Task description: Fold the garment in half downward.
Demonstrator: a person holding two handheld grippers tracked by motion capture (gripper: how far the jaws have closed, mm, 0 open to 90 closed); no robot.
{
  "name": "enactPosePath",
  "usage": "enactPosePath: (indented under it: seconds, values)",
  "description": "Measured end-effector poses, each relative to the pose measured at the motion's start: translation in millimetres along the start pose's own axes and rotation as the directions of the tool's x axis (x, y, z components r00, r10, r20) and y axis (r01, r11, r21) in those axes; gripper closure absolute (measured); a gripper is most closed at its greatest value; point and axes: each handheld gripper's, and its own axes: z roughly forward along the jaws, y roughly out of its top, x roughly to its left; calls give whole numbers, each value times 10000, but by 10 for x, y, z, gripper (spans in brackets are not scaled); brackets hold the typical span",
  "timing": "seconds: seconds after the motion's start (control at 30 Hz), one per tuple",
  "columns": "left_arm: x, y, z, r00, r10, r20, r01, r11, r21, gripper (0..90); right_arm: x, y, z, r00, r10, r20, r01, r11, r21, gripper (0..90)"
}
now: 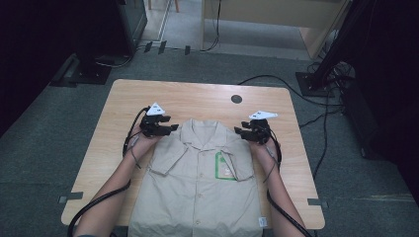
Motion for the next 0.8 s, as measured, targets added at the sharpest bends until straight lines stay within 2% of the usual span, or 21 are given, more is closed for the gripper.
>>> enactPosePath:
  seconds: [0.2,0.27,0.43,0.63,0.8]
  values:
    - [10,10,51,9990,439,-60,-438,9990,39,444,-19,31,69,9999,-79,-133,82,9997,216,545]
    - [30,25,74,9987,506,-23,-506,9986,131,445,-22,38,96,9999,-97,-116,101,9993,352,547]
    - [5,48,142,9948,1016,-4,-1014,9936,499,446,-24,44,153,9994,-304,-159,311,9984,481,559]
    - [2,0,215,9950,996,-27,-992,9927,687,458,-13,31,243,9992,-357,-195,371,9967,718,576]
    - [-34,-13,265,9910,1336,78,-1338,9859,1004,460,14,10,298,9990,-413,-176,426,9959,801,575]
